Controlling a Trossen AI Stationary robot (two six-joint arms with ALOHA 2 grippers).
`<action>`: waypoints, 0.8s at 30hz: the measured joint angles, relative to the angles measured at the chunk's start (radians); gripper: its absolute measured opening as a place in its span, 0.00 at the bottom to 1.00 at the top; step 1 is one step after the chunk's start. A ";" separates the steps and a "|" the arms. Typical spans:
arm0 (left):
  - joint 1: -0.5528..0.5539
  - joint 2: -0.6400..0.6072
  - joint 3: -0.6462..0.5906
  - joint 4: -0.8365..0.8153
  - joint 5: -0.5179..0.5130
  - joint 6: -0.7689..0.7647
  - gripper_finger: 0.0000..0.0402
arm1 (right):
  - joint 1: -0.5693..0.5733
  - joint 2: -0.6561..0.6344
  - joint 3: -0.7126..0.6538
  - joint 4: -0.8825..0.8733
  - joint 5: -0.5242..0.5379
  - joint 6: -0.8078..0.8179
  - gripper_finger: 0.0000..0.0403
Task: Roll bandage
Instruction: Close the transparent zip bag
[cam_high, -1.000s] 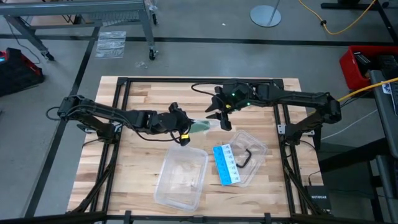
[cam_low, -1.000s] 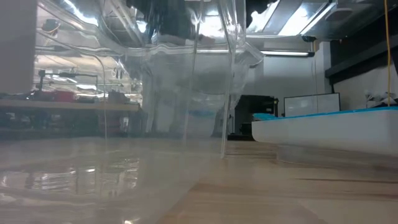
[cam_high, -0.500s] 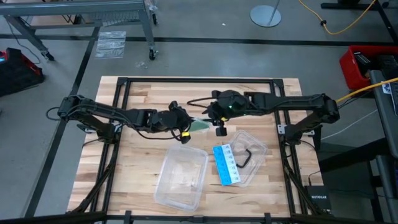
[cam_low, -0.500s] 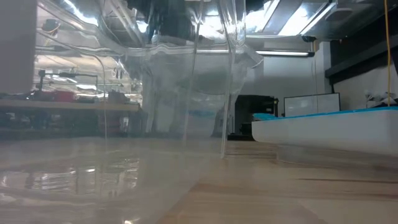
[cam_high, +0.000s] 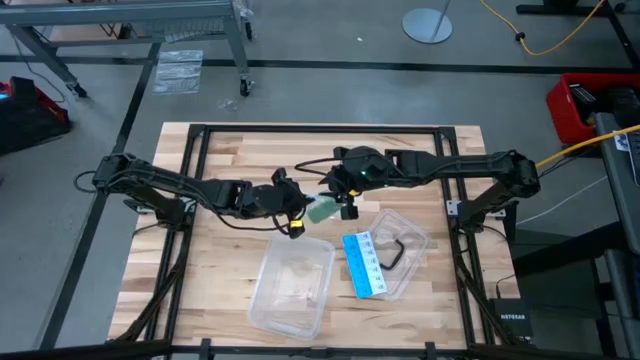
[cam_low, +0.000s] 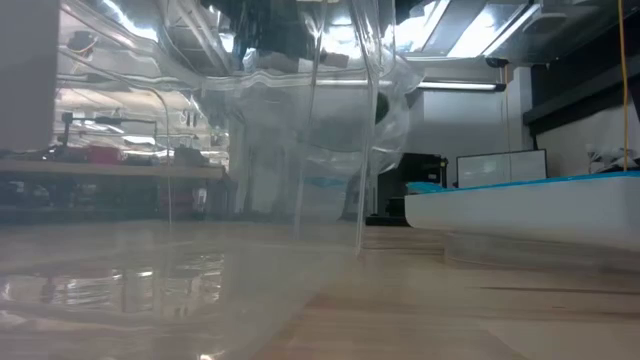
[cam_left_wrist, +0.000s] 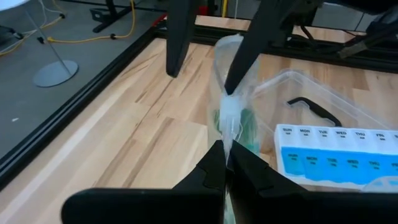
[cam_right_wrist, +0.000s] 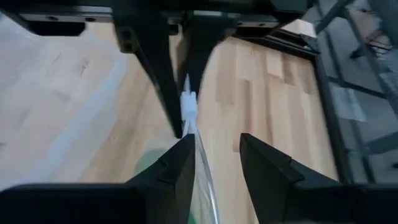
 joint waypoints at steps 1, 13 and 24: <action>0.000 0.000 0.000 0.000 0.000 0.000 0.00 | 0.000 0.000 0.000 -0.001 -0.019 0.004 0.33; 0.002 0.000 0.000 -0.006 0.000 -0.008 0.00 | 0.035 -0.002 0.000 0.000 -0.093 0.013 0.33; 0.001 0.000 0.000 -0.004 0.000 -0.043 0.00 | 0.055 0.004 0.000 0.110 -0.004 0.007 0.33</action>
